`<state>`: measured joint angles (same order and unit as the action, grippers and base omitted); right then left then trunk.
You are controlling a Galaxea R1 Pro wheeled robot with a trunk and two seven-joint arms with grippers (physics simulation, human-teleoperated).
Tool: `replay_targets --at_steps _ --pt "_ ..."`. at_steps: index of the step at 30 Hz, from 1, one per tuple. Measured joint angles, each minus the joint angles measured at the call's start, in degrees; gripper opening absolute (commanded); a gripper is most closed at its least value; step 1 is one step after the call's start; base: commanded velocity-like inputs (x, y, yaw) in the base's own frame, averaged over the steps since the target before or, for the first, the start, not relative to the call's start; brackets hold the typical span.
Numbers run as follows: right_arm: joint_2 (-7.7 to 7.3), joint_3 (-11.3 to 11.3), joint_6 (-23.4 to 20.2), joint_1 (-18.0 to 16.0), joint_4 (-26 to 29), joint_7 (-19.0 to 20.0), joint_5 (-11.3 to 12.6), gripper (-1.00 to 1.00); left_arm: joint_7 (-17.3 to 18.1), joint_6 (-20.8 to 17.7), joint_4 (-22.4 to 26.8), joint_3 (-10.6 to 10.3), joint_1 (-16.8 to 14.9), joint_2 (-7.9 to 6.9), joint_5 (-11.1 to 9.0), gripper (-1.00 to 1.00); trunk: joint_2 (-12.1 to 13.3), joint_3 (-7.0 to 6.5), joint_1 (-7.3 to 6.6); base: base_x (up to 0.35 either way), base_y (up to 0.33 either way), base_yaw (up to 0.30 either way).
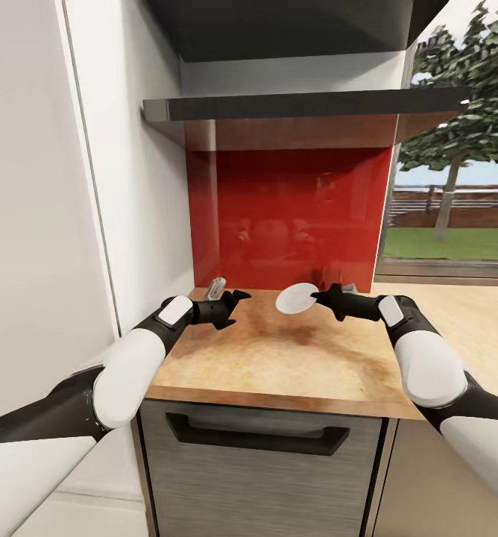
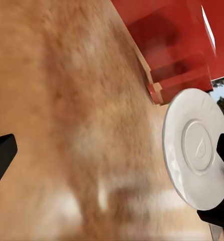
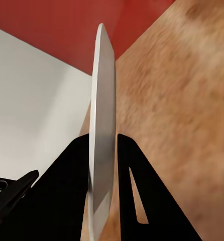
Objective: Set up a coffee station on the kitchen countertop: keep the coffee maker on the countertop, move the bottle of coffee from the kitchen shelf to the counter next to the coffee maker, place a paper coffee filter on top of the coffee maker, put the saucer next to the coffee maker with the coffee cup on the saucer, and place the electric kettle next to the coffee maker.
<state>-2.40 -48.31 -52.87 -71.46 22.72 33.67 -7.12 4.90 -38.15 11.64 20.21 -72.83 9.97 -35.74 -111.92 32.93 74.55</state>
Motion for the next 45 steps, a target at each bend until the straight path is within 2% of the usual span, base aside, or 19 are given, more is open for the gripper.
replay_targets --at_steps 40,43,45 --pt "-1.03 0.0 0.2 0.0 0.0 0.1 0.1 -1.0 0.1 0.0 0.0 0.1 0.0 0.0 0.0 1.0 0.0 0.0 0.01 -0.208 0.0 0.0" --pt "-1.15 0.0 0.2 0.0 0.0 0.1 0.1 -1.0 1.5 -0.1 -0.1 0.1 0.0 0.0 0.0 1.0 0.0 0.0 0.0 -0.041 0.0 0.0" --pt "-1.41 0.0 0.3 0.0 0.0 0.1 0.1 -1.0 5.6 -0.1 -0.6 0.1 0.0 0.01 0.1 1.0 0.0 0.0 0.0 -0.018 0.0 0.0"
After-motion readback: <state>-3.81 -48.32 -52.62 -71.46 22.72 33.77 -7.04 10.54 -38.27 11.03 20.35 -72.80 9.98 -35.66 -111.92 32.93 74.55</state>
